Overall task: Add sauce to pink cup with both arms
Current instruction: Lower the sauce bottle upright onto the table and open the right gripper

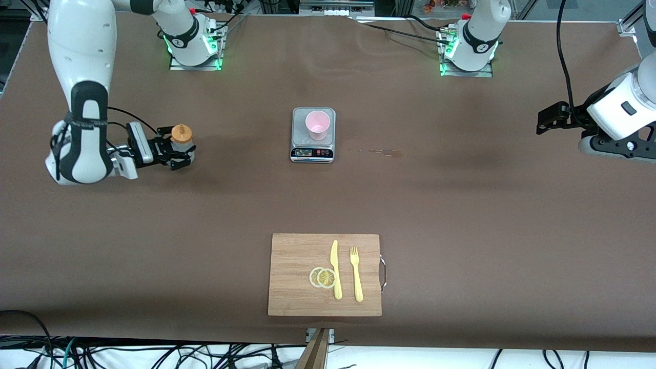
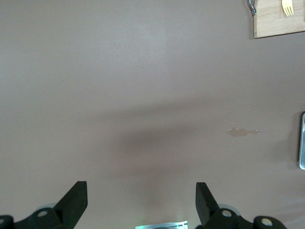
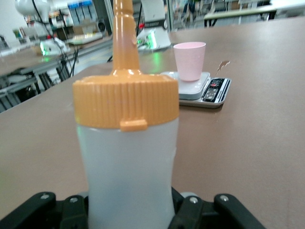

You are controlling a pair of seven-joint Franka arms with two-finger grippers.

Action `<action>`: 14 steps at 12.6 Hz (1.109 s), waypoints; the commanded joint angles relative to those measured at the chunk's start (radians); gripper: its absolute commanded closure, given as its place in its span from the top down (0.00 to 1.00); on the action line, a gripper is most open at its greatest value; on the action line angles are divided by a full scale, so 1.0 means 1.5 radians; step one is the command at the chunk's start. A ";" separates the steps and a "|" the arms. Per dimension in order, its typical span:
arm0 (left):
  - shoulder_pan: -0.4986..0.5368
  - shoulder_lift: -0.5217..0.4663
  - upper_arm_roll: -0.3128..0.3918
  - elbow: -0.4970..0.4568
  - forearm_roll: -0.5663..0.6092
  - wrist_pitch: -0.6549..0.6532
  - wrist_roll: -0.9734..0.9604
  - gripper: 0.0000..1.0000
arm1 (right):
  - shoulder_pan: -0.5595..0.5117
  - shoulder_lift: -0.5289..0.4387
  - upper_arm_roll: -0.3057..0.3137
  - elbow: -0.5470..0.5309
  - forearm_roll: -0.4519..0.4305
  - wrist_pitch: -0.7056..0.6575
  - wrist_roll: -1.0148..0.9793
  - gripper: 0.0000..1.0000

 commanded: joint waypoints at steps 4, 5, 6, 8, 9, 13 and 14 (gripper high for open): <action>-0.003 0.007 0.002 0.020 0.005 -0.015 0.014 1.00 | -0.082 0.051 0.116 0.020 0.076 -0.038 -0.066 0.07; -0.003 0.007 0.002 0.020 0.005 -0.015 0.014 1.00 | -0.085 0.067 0.125 0.019 0.087 -0.047 -0.071 0.10; -0.003 0.007 0.002 0.020 0.005 -0.015 0.014 1.00 | -0.089 0.090 0.136 0.019 0.112 -0.068 -0.072 0.20; -0.003 0.007 0.002 0.020 0.005 -0.015 0.014 1.00 | -0.092 0.127 0.148 0.021 0.155 -0.104 -0.095 0.99; -0.003 0.007 0.002 0.020 0.005 -0.015 0.015 1.00 | -0.093 0.129 0.148 0.027 0.155 -0.111 -0.097 1.00; -0.003 0.007 0.002 0.020 0.005 -0.015 0.014 1.00 | -0.128 0.129 0.148 0.042 0.128 -0.115 -0.095 1.00; -0.003 0.007 0.002 0.020 0.005 -0.015 0.014 1.00 | -0.145 0.130 0.148 0.057 0.098 -0.121 -0.094 1.00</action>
